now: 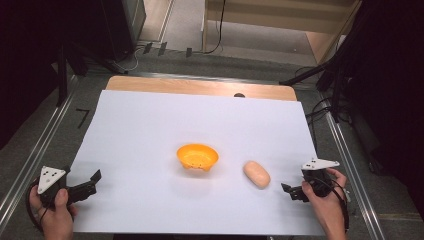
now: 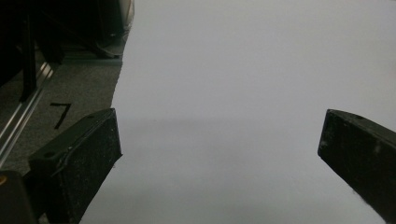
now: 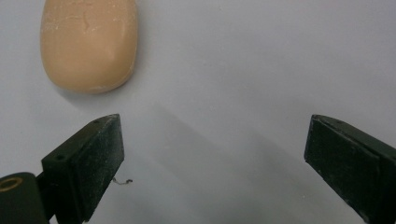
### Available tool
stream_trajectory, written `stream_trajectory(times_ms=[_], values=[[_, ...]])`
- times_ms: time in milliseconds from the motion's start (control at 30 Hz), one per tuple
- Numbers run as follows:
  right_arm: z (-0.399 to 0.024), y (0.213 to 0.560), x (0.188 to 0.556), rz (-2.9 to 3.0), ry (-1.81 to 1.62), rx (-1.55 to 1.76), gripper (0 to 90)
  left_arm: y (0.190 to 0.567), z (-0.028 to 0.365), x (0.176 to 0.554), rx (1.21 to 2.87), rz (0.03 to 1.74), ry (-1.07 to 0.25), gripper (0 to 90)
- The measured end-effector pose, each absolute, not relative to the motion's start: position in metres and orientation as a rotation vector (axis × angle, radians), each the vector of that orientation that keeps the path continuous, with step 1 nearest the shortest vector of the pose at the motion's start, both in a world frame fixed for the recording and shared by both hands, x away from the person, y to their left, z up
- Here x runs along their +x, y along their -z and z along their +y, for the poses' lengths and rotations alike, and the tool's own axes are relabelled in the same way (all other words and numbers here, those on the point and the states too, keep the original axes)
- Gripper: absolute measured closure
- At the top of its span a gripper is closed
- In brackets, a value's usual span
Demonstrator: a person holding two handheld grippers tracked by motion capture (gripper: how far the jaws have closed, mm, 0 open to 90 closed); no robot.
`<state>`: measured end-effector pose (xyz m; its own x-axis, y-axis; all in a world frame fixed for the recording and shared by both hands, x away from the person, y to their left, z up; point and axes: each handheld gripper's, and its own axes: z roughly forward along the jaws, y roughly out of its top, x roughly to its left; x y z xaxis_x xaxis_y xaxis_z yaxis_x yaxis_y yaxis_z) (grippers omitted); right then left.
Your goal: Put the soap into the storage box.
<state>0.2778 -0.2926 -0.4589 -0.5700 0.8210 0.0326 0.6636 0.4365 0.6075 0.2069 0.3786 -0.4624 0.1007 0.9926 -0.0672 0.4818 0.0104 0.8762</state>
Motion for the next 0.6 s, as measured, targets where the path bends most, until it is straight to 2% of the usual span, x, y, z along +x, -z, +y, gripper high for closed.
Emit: stream_trajectory(times_ms=[600], values=[[-0.259,0.453,0.294,2.556,-0.77,1.227,7.1,0.462,0.379,0.207,1.589,1.491,-0.801,0.0]])
